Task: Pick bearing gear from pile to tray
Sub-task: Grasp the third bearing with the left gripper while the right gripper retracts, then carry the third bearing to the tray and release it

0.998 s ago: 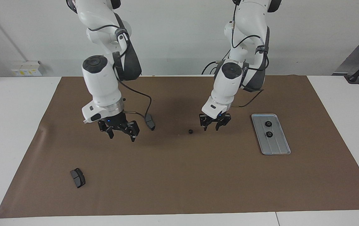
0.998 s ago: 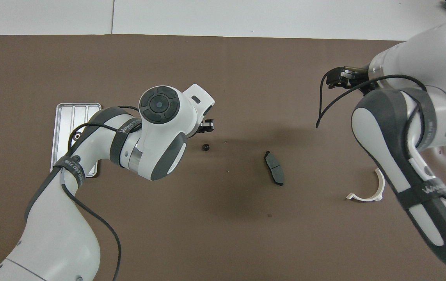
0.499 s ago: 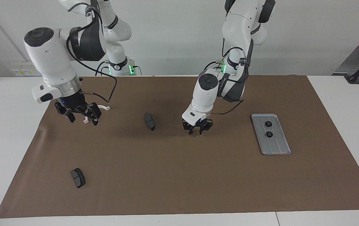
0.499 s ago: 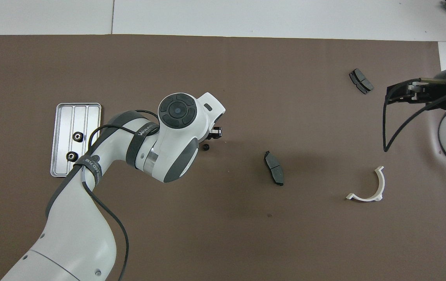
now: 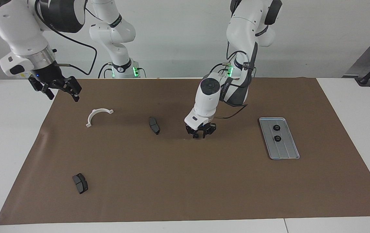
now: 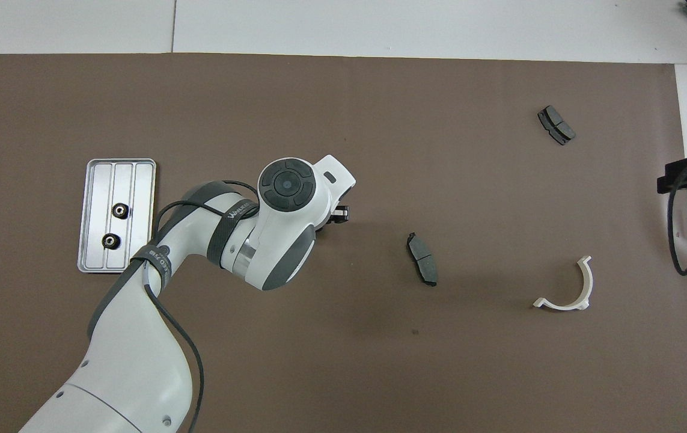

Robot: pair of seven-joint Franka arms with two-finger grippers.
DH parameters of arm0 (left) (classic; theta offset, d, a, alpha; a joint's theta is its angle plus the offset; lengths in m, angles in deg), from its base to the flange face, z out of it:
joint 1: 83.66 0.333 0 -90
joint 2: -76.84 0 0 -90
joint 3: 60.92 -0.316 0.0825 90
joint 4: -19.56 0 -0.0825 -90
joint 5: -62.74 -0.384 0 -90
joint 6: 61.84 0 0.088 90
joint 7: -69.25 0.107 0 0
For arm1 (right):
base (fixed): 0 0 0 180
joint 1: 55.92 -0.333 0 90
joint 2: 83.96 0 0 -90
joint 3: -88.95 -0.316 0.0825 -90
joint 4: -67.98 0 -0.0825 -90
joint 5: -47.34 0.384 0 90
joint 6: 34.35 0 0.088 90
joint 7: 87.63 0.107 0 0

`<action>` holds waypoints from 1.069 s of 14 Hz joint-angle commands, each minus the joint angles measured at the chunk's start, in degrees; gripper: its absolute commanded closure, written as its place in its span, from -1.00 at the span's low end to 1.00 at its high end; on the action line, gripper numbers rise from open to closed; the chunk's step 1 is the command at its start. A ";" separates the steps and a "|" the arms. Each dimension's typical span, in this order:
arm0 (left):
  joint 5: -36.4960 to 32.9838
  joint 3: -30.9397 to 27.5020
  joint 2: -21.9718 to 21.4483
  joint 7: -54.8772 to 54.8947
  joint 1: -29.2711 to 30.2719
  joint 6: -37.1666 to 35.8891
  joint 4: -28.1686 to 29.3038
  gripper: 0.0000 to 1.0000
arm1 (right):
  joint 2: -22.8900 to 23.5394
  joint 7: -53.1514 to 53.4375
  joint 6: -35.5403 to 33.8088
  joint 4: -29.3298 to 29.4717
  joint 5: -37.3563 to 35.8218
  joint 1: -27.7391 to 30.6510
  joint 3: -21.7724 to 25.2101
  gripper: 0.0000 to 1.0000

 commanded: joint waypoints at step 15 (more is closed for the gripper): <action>-1.17 -0.96 -0.71 -1.16 -1.04 4.60 4.04 0.54 | -3.19 2.73 -1.76 -3.01 -1.26 -0.91 -3.37 -1.00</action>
